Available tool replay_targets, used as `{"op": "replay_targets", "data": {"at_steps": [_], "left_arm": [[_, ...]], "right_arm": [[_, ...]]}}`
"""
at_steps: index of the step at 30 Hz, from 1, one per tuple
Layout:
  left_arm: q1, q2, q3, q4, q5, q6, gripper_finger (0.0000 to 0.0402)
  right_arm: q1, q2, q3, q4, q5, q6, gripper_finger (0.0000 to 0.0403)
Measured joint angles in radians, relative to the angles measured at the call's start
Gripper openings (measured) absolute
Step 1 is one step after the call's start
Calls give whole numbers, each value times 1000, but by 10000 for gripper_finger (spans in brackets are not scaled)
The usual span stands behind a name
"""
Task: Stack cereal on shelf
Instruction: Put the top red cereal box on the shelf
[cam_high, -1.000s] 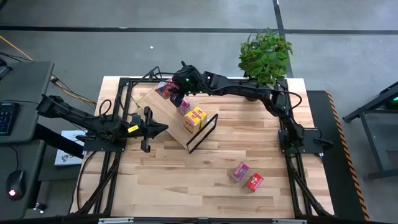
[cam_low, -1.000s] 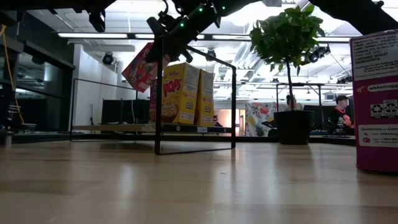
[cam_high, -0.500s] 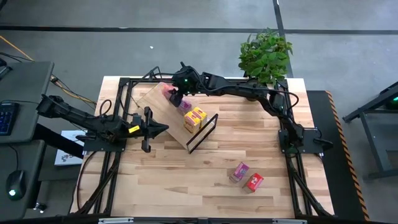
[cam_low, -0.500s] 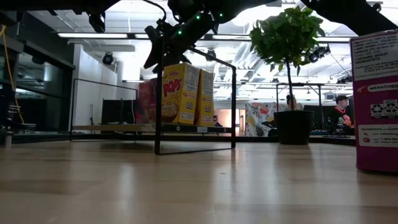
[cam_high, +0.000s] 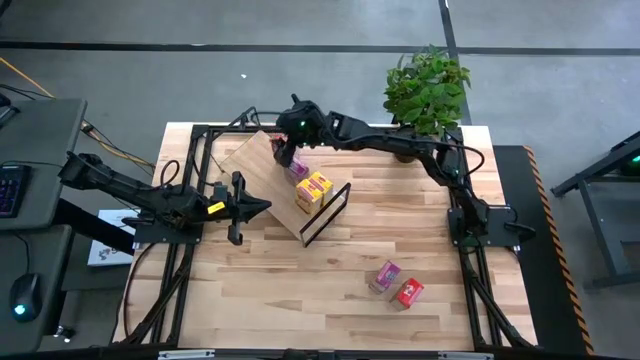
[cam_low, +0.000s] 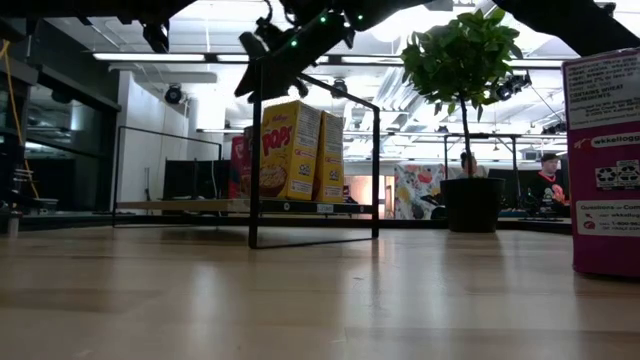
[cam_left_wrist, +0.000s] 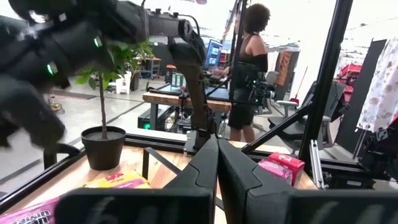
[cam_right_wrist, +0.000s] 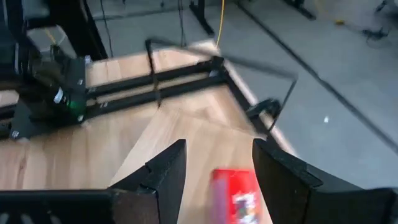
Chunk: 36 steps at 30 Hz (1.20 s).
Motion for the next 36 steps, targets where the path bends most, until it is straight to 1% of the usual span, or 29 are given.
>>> {"op": "replay_targets", "data": {"at_steps": [4, 7, 10, 13, 14, 18, 21, 23, 29, 33, 36], "left_arm": [[0, 0, 0, -17, 0, -2, 0], [0, 0, 0, -27, 0, -3, 0], [0, 0, 0, -31, 0, -10, 0], [0, 0, 0, -33, -1, -10, 0], [0, 0, 0, -33, -2, -10, 0], [0, 0, 0, -35, -5, -17, 0], [0, 0, 0, -35, -7, -18, 0], [0, 0, 0, -35, -7, -18, 0], [0, 0, 0, -36, -7, -23, 0], [0, 0, 0, -40, -7, -26, 0], [0, 0, 0, -43, -7, -26, 0]], "right_arm": [[-42, -14, 1, -56, 3, -30, 173], [-82, -14, -8, -149, 2, -32, 148], [-119, -14, -23, -209, -10, -50, 94], [-149, -13, -24, -232, -86, -56, 23], [-155, -13, -24, -234, -110, -61, 12], [-179, -13, -24, -301, -131, -62, 15], [-191, -11, -24, -322, -201, -54, 3], [-188, -4, -24, -322, -228, -48, 5], [-149, 33, -24, -286, -227, -54, 2], [-139, 34, -24, -271, -224, -48, 1], [-132, 37, -24, -290, -223, -44, 0]]}}
